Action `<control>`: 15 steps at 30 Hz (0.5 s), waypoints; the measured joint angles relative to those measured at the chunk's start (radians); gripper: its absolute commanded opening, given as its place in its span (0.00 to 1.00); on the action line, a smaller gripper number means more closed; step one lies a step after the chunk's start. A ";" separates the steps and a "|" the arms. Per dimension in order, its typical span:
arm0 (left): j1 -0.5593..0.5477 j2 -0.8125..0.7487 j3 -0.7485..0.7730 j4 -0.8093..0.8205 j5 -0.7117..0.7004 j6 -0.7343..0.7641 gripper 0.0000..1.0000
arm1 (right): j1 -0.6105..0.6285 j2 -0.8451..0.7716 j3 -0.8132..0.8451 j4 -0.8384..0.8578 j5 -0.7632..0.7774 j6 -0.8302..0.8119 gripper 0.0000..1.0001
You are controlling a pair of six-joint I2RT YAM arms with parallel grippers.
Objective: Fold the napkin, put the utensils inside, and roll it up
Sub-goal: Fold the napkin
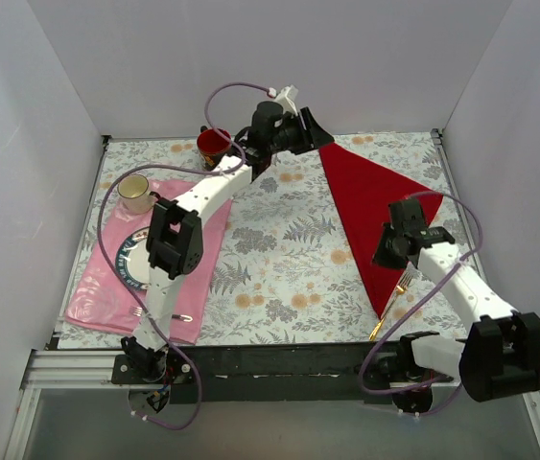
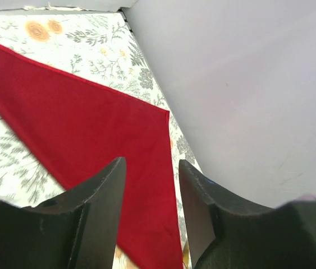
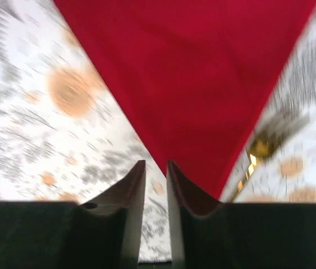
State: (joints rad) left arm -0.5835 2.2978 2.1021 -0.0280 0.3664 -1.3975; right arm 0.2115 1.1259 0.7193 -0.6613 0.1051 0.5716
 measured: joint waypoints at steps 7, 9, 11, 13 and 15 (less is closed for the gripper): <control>0.051 -0.294 -0.268 -0.143 -0.019 0.041 0.45 | 0.013 0.306 0.301 0.268 0.000 -0.188 0.45; 0.060 -0.370 -0.370 -0.177 -0.030 0.050 0.46 | 0.013 0.441 0.425 0.315 -0.003 -0.214 0.45; 0.064 -0.445 -0.476 -0.202 -0.038 0.060 0.47 | 0.013 0.581 0.566 0.357 -0.013 -0.232 0.47; 0.065 -0.509 -0.560 -0.226 -0.037 0.066 0.47 | 0.013 0.700 0.694 0.383 -0.027 -0.238 0.48; 0.064 -0.573 -0.643 -0.236 -0.032 0.071 0.47 | 0.013 0.800 0.802 0.414 -0.042 -0.242 0.51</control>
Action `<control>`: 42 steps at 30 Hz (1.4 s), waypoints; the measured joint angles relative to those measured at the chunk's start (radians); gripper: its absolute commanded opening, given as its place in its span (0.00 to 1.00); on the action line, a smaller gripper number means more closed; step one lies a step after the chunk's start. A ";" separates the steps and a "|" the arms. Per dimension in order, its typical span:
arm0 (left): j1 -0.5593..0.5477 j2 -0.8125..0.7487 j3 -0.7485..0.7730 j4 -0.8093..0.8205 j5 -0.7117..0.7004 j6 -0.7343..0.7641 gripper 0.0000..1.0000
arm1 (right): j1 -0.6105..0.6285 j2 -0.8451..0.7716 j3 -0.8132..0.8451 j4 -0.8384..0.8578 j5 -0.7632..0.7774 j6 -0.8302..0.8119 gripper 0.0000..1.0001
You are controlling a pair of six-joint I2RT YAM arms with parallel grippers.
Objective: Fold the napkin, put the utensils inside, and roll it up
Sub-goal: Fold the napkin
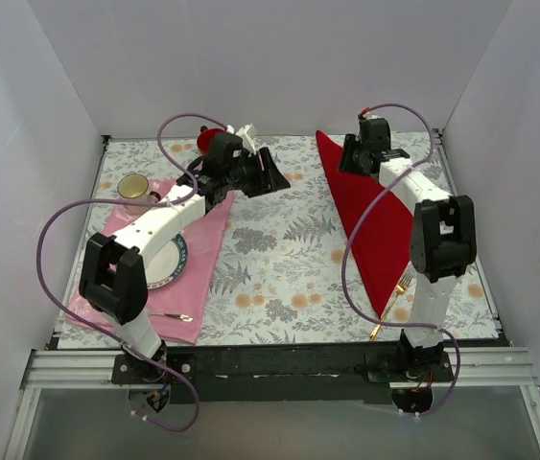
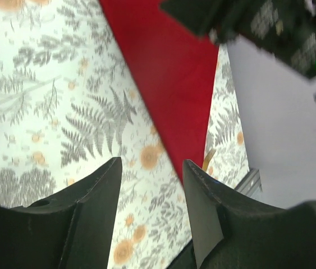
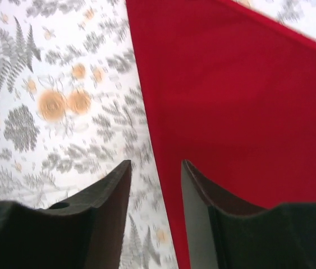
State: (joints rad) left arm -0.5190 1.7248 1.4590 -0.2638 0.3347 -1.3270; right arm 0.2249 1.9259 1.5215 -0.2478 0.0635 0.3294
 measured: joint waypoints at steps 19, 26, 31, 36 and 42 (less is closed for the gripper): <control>0.000 -0.094 -0.148 -0.029 0.061 0.012 0.51 | 0.006 0.298 0.294 -0.072 -0.041 -0.255 0.50; -0.001 0.169 -0.017 0.119 0.071 -0.045 0.58 | 0.006 0.189 0.188 -0.168 -0.019 -0.240 0.49; -0.004 0.462 0.232 0.201 0.027 -0.096 0.52 | -0.008 -0.004 0.013 -0.215 -0.006 -0.196 0.48; -0.005 0.686 0.440 0.289 -0.030 -0.166 0.44 | -0.037 -0.214 -0.158 -0.207 -0.018 -0.147 0.47; -0.009 0.869 0.592 0.399 -0.071 -0.235 0.44 | -0.045 -0.370 -0.337 -0.159 -0.081 -0.106 0.46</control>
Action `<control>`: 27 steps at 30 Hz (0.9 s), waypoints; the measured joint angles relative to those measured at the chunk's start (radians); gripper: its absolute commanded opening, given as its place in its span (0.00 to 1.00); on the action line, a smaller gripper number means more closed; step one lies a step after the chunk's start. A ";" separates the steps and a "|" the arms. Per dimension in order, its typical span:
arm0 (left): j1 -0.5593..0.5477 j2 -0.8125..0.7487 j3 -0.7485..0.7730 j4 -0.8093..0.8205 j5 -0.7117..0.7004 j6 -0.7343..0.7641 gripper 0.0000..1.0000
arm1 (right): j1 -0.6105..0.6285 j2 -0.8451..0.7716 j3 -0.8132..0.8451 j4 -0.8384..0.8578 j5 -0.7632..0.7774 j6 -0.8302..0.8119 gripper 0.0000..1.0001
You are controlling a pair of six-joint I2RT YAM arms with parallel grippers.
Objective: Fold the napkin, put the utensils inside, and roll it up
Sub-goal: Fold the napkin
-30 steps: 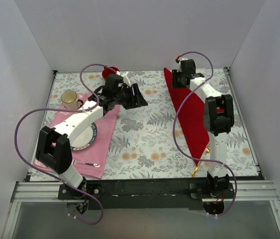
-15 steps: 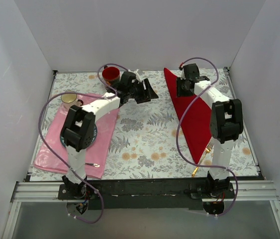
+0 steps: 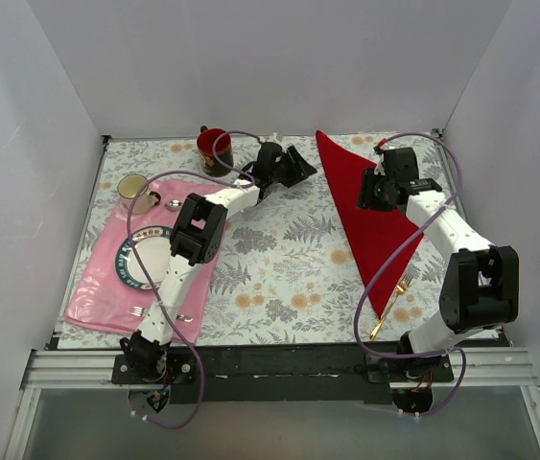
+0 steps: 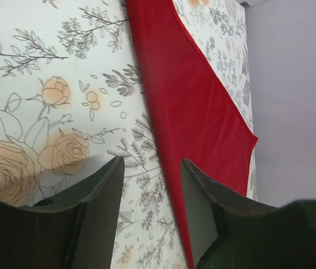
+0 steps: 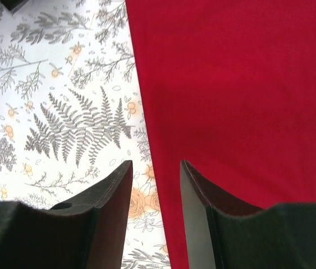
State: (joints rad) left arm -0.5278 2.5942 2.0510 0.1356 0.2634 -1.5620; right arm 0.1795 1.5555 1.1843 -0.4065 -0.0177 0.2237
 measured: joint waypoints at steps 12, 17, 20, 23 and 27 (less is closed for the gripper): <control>-0.060 0.182 0.202 0.088 -0.216 -0.076 0.39 | 0.003 -0.032 -0.087 0.035 -0.016 0.004 0.46; -0.088 0.184 0.204 0.081 -0.303 -0.105 0.35 | -0.004 -0.033 -0.087 0.043 -0.022 0.000 0.46; -0.100 0.192 0.209 0.076 -0.329 -0.149 0.34 | -0.008 -0.034 -0.087 0.043 -0.024 -0.003 0.46; -0.106 0.199 0.219 0.074 -0.350 -0.189 0.34 | -0.010 -0.039 -0.087 0.044 -0.027 -0.005 0.46; -0.114 0.199 0.222 0.056 -0.385 -0.232 0.32 | -0.015 -0.053 -0.087 0.044 -0.034 -0.010 0.46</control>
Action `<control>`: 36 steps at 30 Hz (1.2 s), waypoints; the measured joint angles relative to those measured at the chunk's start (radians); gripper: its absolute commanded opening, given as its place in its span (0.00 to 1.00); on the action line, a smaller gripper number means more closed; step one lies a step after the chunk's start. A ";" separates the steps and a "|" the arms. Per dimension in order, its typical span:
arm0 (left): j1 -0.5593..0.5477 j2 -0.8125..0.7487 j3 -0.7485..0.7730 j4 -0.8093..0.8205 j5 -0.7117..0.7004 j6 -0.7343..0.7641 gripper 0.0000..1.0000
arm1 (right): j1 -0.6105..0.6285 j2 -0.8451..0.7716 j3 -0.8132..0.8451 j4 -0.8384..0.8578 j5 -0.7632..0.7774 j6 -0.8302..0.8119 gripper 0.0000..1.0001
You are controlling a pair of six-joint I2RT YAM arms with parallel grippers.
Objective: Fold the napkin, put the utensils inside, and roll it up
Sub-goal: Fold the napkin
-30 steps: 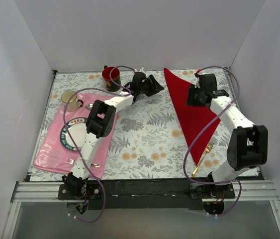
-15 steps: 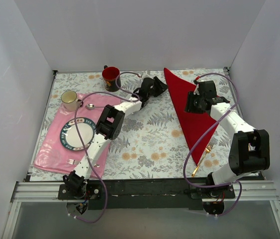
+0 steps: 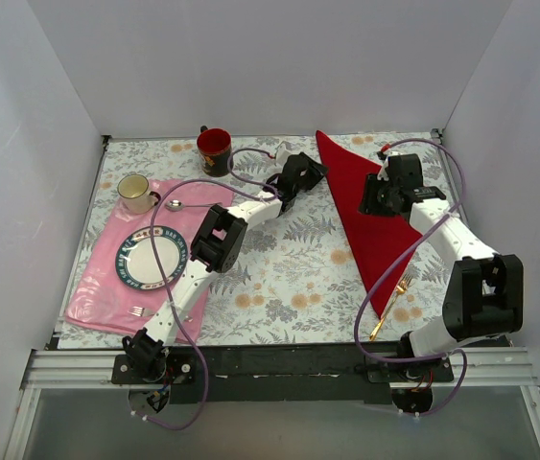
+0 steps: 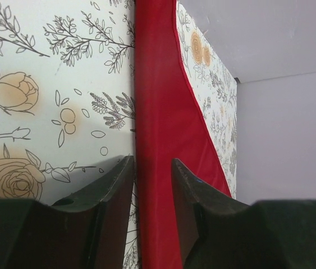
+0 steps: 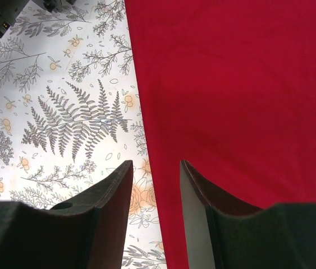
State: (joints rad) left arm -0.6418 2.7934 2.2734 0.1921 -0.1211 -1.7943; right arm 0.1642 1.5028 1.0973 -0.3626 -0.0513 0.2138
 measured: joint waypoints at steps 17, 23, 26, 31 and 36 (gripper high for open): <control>-0.005 0.018 0.030 -0.035 -0.022 -0.108 0.26 | -0.018 -0.023 -0.016 0.018 -0.017 -0.003 0.46; -0.015 0.018 0.030 -0.036 -0.022 -0.116 0.25 | -0.019 -0.026 -0.034 0.027 -0.024 -0.003 0.46; -0.020 0.018 0.030 -0.037 -0.021 -0.115 0.24 | -0.020 -0.029 -0.036 0.028 -0.025 -0.003 0.46; -0.026 0.019 0.030 -0.043 -0.022 -0.113 0.17 | -0.025 -0.042 -0.048 0.029 -0.031 -0.003 0.46; -0.026 0.019 0.030 -0.053 -0.024 -0.103 0.02 | -0.032 -0.043 -0.048 0.030 -0.032 -0.003 0.46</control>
State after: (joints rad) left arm -0.6682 2.8120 2.3032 0.1387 -0.1455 -1.8969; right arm 0.1326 1.4597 1.0489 -0.3328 -0.0830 0.2104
